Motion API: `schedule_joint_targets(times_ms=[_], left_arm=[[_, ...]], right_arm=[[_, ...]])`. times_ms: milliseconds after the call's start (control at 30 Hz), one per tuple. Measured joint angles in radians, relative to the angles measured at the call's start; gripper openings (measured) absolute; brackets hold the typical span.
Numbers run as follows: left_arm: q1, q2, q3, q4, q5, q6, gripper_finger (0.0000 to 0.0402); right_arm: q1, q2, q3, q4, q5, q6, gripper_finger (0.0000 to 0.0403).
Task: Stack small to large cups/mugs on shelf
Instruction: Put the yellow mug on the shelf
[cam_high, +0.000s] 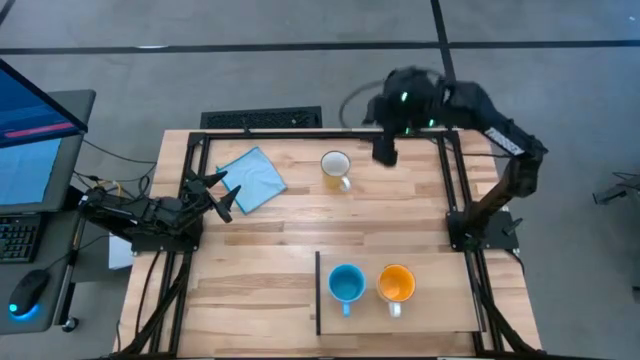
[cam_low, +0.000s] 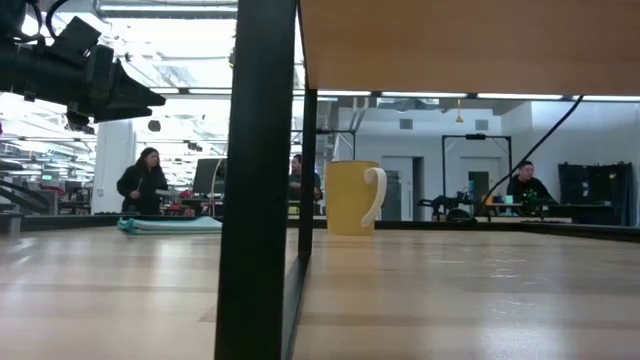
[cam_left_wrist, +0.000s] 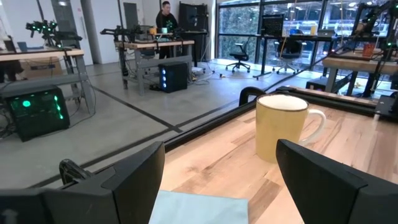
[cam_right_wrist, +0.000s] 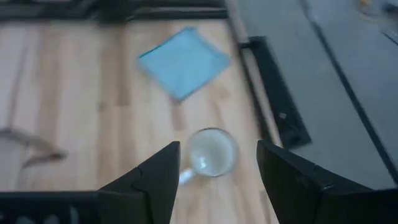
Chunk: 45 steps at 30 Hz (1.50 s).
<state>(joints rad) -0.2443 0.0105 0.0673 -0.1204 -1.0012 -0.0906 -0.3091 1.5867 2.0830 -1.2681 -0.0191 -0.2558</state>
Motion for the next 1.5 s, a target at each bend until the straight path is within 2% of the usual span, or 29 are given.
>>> schedule_joint_targets(times_ms=[133,267,467,633,900,967,1100,1200,1267,1500], left_arm=[[0.0,0.0,0.0,0.0,0.0,0.0,0.0302],[0.0,0.0,0.0,0.0,0.0,0.0,0.0302],[0.0,0.0,0.0,0.0,0.0,0.0,0.0302],[0.0,0.0,0.0,0.0,0.0,0.0,0.0302],[0.0,0.0,0.0,-0.001,0.0,0.0,0.0302],[0.0,0.0,0.0,-0.001,0.0,0.006,0.0302],[0.0,0.0,0.0,-0.001,0.0,0.032,0.0302],[0.0,0.0,0.0,-0.001,0.0,0.057,0.0302],[0.0,0.0,0.0,-0.001,0.0,0.06,0.0302],[0.0,0.0,0.0,-0.002,0.0,0.061,0.0302]], right_arm=[[-0.138,-0.004,0.001,0.053,-0.005,0.124,0.0235],[-0.211,0.007,0.0,0.11,-0.019,0.259,0.0235],[-0.248,0.08,-0.002,0.192,-0.199,0.361,0.0235],[-0.237,0.168,0.0,0.203,-0.217,0.341,0.0235],[-0.204,0.261,0.001,0.182,-0.214,0.061,0.0235],[-0.201,0.277,0.0,0.173,-0.213,0.033,0.0235],[-0.198,0.297,0.001,0.165,-0.206,0.044,0.0235],[-0.19,0.326,0.0,0.135,-0.157,0.054,0.0235],[-0.176,0.348,0.0,0.114,-0.114,0.082,0.0235],[-0.163,0.431,0.0,0.029,-0.071,0.192,0.0235]])
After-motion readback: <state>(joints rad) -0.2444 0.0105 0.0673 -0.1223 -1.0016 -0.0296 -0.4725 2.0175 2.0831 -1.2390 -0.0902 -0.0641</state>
